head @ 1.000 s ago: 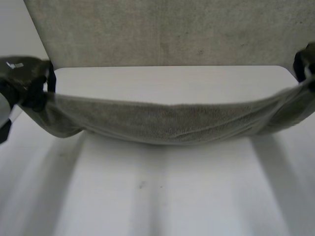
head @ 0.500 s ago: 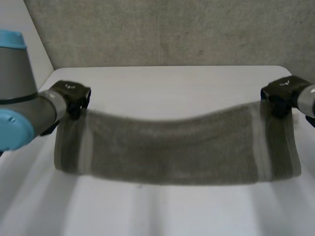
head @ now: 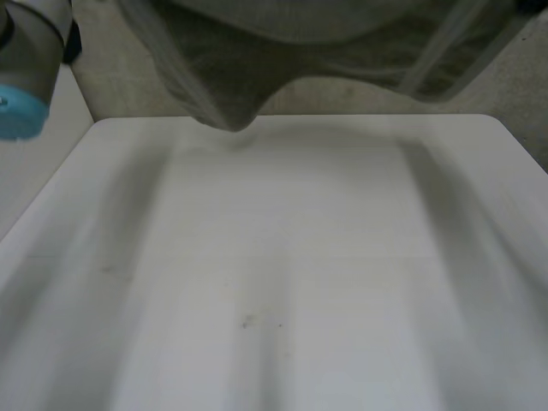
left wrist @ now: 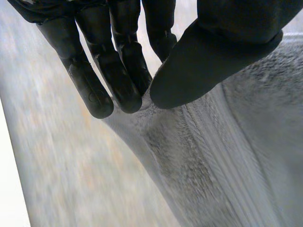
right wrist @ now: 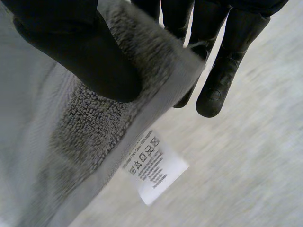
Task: Fold the towel.
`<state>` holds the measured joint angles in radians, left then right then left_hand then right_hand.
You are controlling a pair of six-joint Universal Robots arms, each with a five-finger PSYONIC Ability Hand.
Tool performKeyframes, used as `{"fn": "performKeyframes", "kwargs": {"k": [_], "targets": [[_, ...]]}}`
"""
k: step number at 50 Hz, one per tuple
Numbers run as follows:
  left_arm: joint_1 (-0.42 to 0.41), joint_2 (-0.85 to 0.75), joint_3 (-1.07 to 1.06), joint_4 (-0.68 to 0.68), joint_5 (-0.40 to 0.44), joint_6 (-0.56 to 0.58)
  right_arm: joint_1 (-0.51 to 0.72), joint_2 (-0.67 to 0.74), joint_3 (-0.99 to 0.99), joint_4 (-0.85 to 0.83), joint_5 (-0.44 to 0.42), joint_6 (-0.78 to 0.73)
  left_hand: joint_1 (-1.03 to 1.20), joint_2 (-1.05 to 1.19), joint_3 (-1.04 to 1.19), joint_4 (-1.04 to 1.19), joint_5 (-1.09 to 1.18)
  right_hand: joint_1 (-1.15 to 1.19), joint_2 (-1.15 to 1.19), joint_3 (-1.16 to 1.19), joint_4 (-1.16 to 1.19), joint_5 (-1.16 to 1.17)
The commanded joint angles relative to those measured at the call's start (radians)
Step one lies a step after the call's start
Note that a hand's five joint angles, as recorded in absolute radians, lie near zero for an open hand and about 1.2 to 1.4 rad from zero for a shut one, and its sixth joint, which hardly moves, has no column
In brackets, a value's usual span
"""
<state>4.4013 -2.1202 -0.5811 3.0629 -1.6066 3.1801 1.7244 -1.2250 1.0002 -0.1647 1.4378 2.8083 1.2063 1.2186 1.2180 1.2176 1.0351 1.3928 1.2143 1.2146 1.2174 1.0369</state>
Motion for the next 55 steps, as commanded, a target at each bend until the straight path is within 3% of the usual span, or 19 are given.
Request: {"fn": "performKeyframes", "kwargs": {"k": [1, 7, 16, 21, 28, 34, 43, 50, 55], "targets": [[0.032, 0.049, -0.441, 0.007, 0.028, 0.027, -0.005, 0.091, 0.102, 0.224, -0.08, -0.111, 0.19, 0.178, 0.178, 0.179, 0.187, 0.003, 0.182, 0.182, 0.179, 0.185], [0.033, 0.036, -0.648, 0.056, 0.076, 0.089, -0.008, 0.179, 0.247, 0.231, -0.088, -0.211, 0.19, 0.178, 0.178, 0.179, 0.187, 0.003, 0.182, 0.182, 0.179, 0.185], [0.038, 0.005, -0.983, 0.273, 0.085, 0.268, -0.011, 0.236, 0.357, 0.226, -0.082, -0.233, 0.19, 0.178, 0.178, 0.179, 0.187, 0.003, 0.182, 0.182, 0.179, 0.185], [0.055, 0.08, -1.075, 0.278, 0.083, 0.339, -0.02, 0.159, 0.413, 0.266, -0.077, -0.237, 0.19, 0.178, 0.178, 0.179, 0.187, 0.003, 0.182, 0.182, 0.179, 0.185], [0.06, 0.297, -1.236, 0.222, 0.086, 0.409, -0.124, -0.023, 0.503, 0.526, -0.091, -0.373, 0.19, 0.178, 0.178, 0.179, 0.187, 0.003, 0.182, 0.182, 0.179, 0.185], [0.052, 0.451, -1.298, 0.128, 0.086, 0.494, -0.198, -0.163, 0.557, 0.695, -0.091, -0.57, 0.19, 0.178, 0.178, 0.179, 0.187, 0.003, 0.182, 0.182, 0.179, 0.185], [0.03, 0.657, -1.324, -0.016, 0.088, 0.596, -0.272, -0.341, 0.583, 0.738, -0.123, -0.607, 0.19, 0.178, 0.178, 0.179, 0.187, 0.003, 0.182, 0.182, 0.179, 0.185], [0.02, 0.64, -1.315, -0.023, 0.103, 0.656, -0.299, -0.36, 0.587, 0.728, -0.232, -0.596, 0.19, 0.178, 0.178, 0.179, 0.187, 0.003, 0.182, 0.182, 0.179, 0.185], [-0.003, 0.455, -1.222, 0.081, 0.117, 0.661, -0.287, -0.259, 0.581, 0.636, -0.254, -0.497, 0.19, 0.178, 0.178, 0.179, 0.187, 0.003, 0.182, 0.182, 0.179, 0.185]]}}
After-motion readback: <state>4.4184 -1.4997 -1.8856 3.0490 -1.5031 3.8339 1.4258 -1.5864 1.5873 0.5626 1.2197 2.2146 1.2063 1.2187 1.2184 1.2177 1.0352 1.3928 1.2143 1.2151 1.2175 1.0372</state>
